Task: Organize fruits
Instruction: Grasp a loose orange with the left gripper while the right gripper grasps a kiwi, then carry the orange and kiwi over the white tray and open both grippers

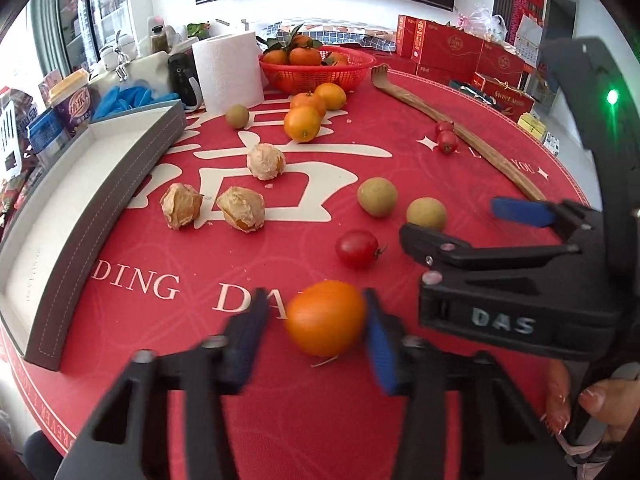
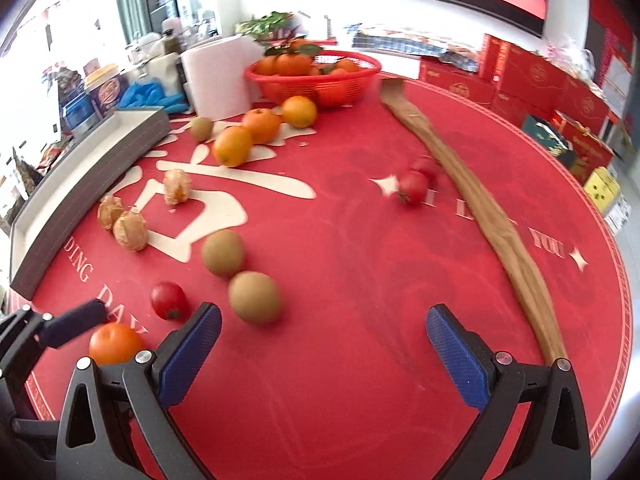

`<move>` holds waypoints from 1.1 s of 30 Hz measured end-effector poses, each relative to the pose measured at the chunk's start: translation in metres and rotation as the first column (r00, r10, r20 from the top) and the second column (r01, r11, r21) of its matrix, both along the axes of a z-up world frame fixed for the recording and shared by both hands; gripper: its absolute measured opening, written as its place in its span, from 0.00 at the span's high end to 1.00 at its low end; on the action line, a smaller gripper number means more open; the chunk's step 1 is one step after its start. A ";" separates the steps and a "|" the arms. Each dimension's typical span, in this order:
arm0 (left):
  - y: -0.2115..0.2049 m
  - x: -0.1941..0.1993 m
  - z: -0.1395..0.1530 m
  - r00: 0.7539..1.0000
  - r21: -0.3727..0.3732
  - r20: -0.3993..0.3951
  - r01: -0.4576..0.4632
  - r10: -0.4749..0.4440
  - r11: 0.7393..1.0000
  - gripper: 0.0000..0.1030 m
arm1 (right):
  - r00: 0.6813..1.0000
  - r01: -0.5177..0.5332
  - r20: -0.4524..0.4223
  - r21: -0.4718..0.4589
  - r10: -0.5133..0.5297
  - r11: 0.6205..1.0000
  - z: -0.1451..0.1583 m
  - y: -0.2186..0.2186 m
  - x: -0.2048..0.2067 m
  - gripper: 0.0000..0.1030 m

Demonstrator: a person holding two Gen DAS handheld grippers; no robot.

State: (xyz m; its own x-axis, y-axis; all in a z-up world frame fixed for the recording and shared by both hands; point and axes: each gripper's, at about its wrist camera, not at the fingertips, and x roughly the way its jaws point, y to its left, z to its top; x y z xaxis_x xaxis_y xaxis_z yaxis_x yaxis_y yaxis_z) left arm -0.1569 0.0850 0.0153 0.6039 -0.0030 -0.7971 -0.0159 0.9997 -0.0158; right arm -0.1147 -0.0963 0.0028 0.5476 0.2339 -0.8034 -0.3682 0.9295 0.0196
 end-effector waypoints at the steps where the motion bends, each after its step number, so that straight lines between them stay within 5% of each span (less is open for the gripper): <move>1: 0.002 0.001 0.000 1.000 -0.006 -0.001 0.003 -0.003 1.000 0.64 | 1.000 0.008 0.027 -0.034 -0.007 0.999 0.000 0.003 -0.002 0.25; 4: 0.009 -0.001 0.000 1.000 -0.024 0.008 0.001 -0.001 1.000 0.64 | 0.999 0.002 0.049 -0.016 -0.001 1.000 0.002 0.002 -0.003 0.74; 13: 0.036 -0.010 0.018 0.997 -0.036 0.068 -0.043 0.046 0.998 0.64 | 0.995 0.081 0.043 0.176 -0.090 0.981 0.012 -0.032 0.001 0.74; 29: 0.124 0.052 0.063 0.966 -0.062 0.222 -0.124 0.135 0.990 0.64 | 0.997 0.020 0.069 0.183 -0.033 0.983 0.038 0.016 0.000 0.74; 33: 0.151 0.052 0.055 0.969 -0.114 0.189 -0.140 0.160 0.984 0.64 | 0.996 -0.018 0.088 0.137 0.006 0.990 0.050 0.056 0.009 0.74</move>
